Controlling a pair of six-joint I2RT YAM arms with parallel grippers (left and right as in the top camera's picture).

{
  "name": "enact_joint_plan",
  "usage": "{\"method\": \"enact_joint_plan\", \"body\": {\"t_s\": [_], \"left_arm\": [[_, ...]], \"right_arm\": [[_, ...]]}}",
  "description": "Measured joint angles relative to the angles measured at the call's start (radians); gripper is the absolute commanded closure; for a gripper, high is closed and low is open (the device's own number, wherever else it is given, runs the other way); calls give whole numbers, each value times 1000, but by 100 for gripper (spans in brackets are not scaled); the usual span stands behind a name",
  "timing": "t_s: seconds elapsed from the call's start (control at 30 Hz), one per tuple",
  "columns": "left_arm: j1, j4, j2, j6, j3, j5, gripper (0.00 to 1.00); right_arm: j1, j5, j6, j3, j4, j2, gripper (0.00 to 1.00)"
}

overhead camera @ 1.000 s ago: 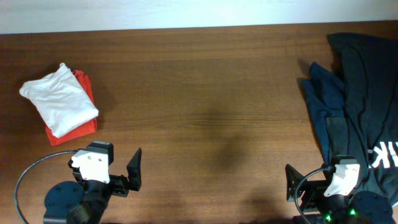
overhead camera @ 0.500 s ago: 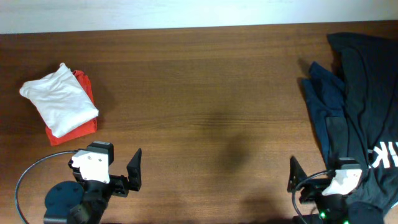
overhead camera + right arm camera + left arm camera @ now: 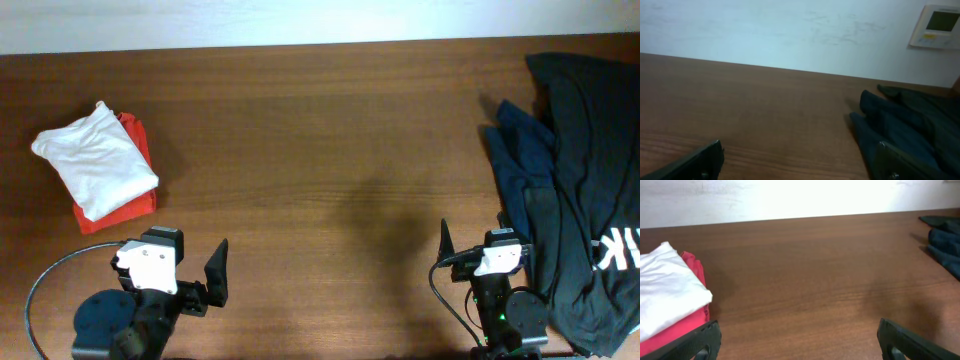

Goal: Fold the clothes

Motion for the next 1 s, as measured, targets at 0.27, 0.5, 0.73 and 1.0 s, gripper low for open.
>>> {"method": "enact_joint_plan", "body": {"t_s": [0.27,0.5,0.73,1.0], "left_arm": [[0,0,0,0,0,0,1],[0,1,0,0,0,0,1],[0,0,0,0,0,0,1],[17,50,-145,5,-183,-39,1]], "right_arm": [[0,-5,-2,0,0,-1,1],[0,-5,-2,0,0,-1,1],[0,-5,-3,0,0,-1,1],[0,-5,-3,0,0,-1,1]]}}
